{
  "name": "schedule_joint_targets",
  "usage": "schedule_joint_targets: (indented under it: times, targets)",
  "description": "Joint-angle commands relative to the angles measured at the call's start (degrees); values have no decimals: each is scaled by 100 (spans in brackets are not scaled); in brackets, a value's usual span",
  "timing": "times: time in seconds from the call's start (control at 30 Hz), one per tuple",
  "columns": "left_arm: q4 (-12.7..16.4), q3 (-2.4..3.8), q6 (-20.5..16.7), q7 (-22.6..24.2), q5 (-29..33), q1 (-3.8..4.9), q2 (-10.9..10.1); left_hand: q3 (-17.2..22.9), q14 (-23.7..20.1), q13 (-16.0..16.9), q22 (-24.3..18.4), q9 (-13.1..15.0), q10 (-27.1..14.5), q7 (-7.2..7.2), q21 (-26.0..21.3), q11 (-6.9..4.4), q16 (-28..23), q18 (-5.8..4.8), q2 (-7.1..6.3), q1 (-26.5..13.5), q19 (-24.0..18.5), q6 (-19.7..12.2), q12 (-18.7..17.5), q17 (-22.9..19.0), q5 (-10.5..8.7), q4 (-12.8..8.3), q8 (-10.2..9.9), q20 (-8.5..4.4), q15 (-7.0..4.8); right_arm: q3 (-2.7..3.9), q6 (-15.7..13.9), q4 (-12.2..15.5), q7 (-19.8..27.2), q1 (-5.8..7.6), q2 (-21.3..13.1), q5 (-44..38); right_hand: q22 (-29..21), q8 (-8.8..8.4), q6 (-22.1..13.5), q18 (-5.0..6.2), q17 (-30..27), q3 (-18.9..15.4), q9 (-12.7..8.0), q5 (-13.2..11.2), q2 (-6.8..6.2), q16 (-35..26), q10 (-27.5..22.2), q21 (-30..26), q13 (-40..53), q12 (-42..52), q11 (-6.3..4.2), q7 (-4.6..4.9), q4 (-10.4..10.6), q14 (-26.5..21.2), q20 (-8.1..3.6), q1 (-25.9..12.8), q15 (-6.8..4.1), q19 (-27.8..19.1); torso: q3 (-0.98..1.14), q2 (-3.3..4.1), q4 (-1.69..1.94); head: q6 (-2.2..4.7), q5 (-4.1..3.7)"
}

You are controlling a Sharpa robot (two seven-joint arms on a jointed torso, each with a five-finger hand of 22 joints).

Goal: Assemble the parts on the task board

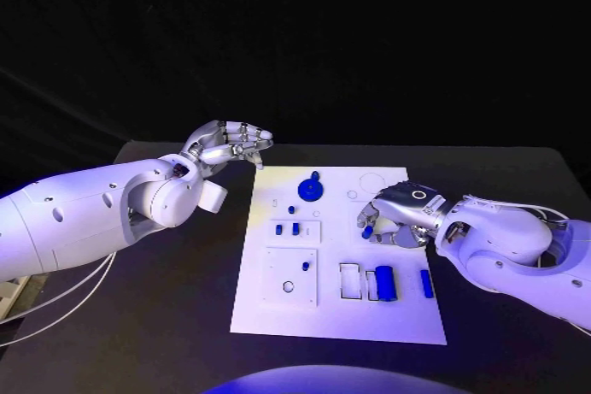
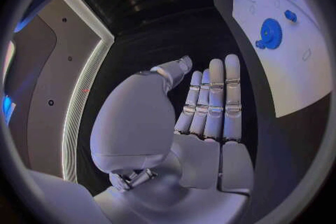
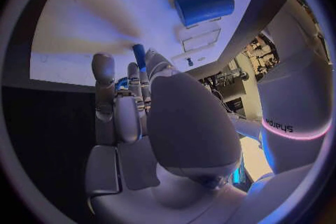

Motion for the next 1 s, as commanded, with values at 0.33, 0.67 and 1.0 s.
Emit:
schedule_joint_targets:
  times: [0.33,0.67,1.0]
  targets:
    - [24,4,118,39,-24,2,-3,-42,-2,8,-8,6,-37,6,-26,-1,-23,73,42,-14,-6,-32,-24,6,10,6,19,36,29,-2,124,-155,27,-53,97,209,229,-4,152,-90,128,1144,-61,0,-453,100,272,126,2,-448,20,41,-19,179,25,-376,-21,58,-2,0,-1,-16,5]
    - [35,4,120,23,-24,2,-13,-51,-4,9,-12,7,-44,8,-32,0,-23,73,47,-24,-8,-38,-21,9,10,16,23,40,32,-1,64,-208,-25,-94,151,328,349,27,204,-107,231,1323,-45,-8,-466,157,354,235,19,-490,16,52,-12,197,49,-609,-31,115,-1,-4,-1,-37,7]
    - [35,4,120,3,-24,2,-16,-53,-5,9,-14,7,-49,8,-35,1,-23,73,50,-21,-8,-43,-20,11,10,16,24,40,32,0,-108,-239,-139,-100,128,560,941,248,448,-221,71,1921,102,-1,-215,104,854,906,84,-403,-114,-35,-52,184,-39,-706,-140,425,1,-7,-2,-43,1]
